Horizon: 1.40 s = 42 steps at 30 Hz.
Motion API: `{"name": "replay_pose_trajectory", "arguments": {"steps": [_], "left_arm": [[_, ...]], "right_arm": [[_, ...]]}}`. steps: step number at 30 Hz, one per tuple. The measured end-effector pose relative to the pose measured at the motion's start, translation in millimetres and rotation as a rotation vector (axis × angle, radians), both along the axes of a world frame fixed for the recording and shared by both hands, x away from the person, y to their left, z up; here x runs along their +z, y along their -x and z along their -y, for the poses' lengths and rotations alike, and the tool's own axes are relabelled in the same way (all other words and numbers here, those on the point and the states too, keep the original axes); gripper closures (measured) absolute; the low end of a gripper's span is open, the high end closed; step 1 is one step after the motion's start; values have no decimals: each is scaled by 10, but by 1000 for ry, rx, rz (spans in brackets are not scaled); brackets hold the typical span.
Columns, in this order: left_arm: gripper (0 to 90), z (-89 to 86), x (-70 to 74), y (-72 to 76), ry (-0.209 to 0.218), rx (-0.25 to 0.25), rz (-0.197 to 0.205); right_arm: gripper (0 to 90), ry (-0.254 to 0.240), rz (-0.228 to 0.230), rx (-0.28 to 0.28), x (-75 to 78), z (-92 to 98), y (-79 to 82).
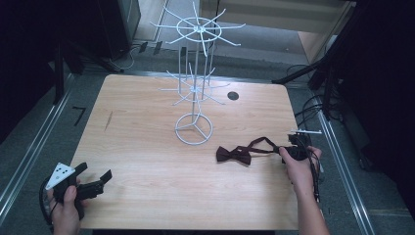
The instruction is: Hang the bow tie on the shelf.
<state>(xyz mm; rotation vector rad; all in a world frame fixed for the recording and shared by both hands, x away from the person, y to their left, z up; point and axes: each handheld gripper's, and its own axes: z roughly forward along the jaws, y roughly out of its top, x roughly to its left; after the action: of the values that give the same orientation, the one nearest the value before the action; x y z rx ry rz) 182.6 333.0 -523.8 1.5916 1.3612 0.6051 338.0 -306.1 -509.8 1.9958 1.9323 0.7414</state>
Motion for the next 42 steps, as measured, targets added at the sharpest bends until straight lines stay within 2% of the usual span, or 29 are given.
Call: {"name": "replay_pose_trajectory", "arguments": {"steps": [5, 10, 12, 15, 16, 20, 23, 27, 31, 37, 39, 42], "left_arm": [[2, 0, 0, 0, 2, 0, 1], [2, -1, 0, 0, 3, 1, 1], [2, -1, 0, 0, 1, 0, 1], [2, 0, 0, 0, 4, 0, 0], [2, -1, -1, -1, 3, 0, 0], [2, 1, 0, -1, 0, -3, -1], [2, 0, 0, 0, 1, 0, 1], [2, -1, 0, 1, 4, 2, 1], [2, -6, 0, 1, 6, 0, -1], [2, -7, 2, 1, 6, -2, -4], [2, -5, 0, 0, 7, -1, -1], [2, -5, 1, 1, 6, 0, -2]], "right_arm": [[596, -4, -35, 14, -36, -29, -61], [671, 19, -78, 25, -81, -52, -110], [673, 17, -77, 27, -81, -51, -117], [658, 12, -50, 4, -44, -32, -109], [647, -3, -24, -6, -14, -19, -105], [634, -19, 12, -9, 31, -36, -105], [623, -3, 10, 6, 42, -84, -134], [633, 18, -17, 16, 14, -144, -199], [725, 42, -75, 24, -55, -166, -241], [828, 59, -96, 26, -75, -159, -248], [898, 78, -95, 35, -77, -166, -235], [900, 87, -90, 49, -76, -177, -218]]}}
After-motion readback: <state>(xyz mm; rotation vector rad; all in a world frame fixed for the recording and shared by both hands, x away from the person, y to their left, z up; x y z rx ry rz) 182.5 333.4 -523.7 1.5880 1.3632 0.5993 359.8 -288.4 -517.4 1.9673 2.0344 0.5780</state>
